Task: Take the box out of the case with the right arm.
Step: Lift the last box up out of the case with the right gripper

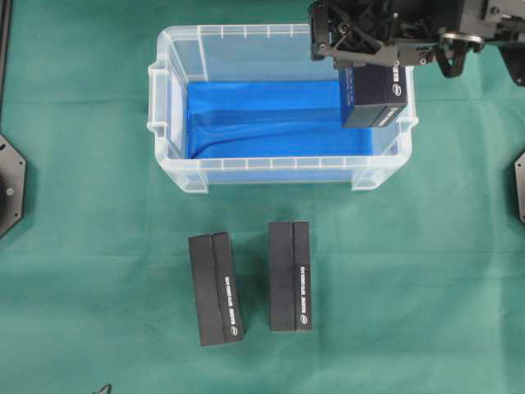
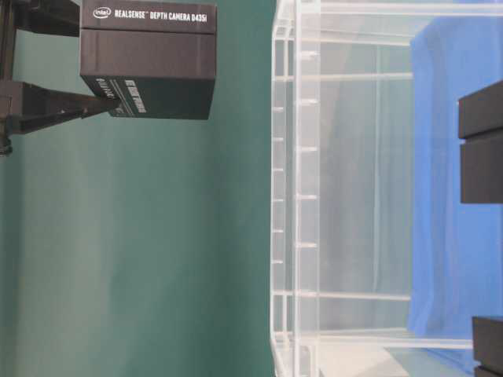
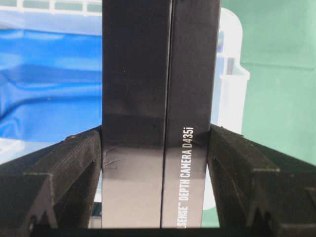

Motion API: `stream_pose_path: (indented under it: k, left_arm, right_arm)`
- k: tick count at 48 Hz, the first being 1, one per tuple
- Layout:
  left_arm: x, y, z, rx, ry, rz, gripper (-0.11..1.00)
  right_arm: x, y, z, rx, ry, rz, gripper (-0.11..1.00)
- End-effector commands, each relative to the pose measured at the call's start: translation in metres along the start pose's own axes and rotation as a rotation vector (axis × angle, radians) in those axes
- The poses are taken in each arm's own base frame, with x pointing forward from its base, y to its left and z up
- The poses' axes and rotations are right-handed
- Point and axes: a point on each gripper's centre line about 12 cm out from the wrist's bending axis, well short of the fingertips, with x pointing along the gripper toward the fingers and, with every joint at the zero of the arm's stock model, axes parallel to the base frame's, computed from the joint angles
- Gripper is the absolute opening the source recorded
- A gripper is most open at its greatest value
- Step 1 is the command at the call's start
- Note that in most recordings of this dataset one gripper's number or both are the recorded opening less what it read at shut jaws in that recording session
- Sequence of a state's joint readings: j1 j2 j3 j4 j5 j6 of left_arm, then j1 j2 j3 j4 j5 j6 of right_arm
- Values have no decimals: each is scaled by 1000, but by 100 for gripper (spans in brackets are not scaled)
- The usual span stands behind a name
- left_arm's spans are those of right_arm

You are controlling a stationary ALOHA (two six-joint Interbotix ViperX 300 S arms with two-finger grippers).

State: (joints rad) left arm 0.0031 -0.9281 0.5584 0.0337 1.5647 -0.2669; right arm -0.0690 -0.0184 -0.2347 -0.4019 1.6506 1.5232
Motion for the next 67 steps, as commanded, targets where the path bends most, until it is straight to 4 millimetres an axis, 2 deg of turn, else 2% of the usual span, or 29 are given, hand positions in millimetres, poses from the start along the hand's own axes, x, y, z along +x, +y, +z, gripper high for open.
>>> stream_pose_path:
  k: [1, 67]
  left_arm:
    - [-3, 0, 3, -2, -11, -1, 0]
    - [-3, 0, 3, -3, -11, 1, 0]
  right_arm:
    - [-20, -5, 8, 18, -8, 56, 65]
    - [-20, -5, 7, 17, -6, 55, 65]
